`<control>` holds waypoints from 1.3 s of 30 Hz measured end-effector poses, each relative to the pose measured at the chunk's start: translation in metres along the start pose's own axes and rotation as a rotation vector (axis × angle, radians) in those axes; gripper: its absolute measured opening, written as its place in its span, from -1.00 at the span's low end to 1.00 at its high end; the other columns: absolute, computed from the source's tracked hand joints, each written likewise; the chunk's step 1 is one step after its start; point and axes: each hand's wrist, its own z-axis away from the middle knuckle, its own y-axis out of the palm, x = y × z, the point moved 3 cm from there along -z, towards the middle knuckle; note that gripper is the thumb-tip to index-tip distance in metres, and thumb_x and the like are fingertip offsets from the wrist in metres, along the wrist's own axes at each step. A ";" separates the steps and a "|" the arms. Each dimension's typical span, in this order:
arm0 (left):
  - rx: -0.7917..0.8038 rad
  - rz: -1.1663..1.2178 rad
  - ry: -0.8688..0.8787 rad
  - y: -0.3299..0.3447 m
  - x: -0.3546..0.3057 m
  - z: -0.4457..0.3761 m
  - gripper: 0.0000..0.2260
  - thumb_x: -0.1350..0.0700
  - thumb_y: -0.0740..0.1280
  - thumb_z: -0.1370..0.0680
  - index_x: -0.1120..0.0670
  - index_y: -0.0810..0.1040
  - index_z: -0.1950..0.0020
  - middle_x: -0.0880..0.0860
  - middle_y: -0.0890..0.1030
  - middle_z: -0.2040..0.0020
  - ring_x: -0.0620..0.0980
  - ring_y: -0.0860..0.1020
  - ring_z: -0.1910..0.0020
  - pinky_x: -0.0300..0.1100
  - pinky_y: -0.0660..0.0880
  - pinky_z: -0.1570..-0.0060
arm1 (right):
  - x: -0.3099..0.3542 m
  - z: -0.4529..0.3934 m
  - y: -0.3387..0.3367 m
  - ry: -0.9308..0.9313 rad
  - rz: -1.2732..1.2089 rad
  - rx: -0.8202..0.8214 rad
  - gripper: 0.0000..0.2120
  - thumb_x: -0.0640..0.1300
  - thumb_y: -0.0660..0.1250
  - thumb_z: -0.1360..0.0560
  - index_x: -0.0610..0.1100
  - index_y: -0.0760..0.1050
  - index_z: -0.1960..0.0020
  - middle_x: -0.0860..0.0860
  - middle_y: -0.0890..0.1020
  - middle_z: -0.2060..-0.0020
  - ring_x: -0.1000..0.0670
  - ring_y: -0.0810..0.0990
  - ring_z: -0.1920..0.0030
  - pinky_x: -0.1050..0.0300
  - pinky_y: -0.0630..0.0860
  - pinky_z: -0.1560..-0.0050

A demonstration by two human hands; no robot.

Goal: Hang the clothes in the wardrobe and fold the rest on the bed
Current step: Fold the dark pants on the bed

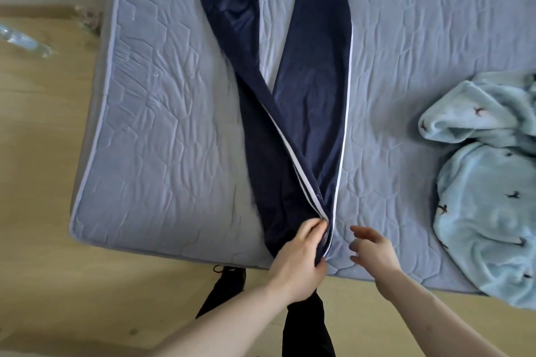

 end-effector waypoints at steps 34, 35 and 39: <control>-0.368 -0.396 -0.517 -0.237 0.128 -0.239 -0.40 0.00 0.41 -0.56 0.18 0.31 -0.52 0.13 0.22 -0.55 0.23 0.35 -0.46 0.03 0.34 -0.42 | 0.113 -0.108 0.051 -0.343 0.022 -0.374 -0.90 -0.10 0.24 -0.60 0.05 0.48 0.07 0.12 0.63 0.20 0.08 0.61 0.20 0.11 0.46 0.21; -0.403 -0.407 -0.549 -0.244 0.129 -0.250 -0.37 -0.05 0.39 -0.58 0.19 0.27 -0.54 0.14 0.18 -0.58 0.24 0.33 -0.48 0.03 0.30 -0.43 | 0.110 -0.112 0.046 -0.318 0.023 -0.376 -0.88 -0.10 0.23 -0.61 0.06 0.47 0.08 0.10 0.63 0.18 0.10 0.59 0.20 0.10 0.45 0.20; -0.413 -0.423 -0.692 -0.260 0.142 -0.295 -0.10 -0.33 0.28 -0.56 0.21 0.03 -0.65 0.18 0.03 -0.65 0.25 0.11 -0.61 0.09 0.13 -0.56 | 0.105 -0.134 0.038 -0.210 0.143 -0.292 -0.93 -0.16 0.27 -0.59 -0.03 0.50 -0.03 0.02 0.63 0.01 0.00 0.56 0.09 0.07 0.41 0.00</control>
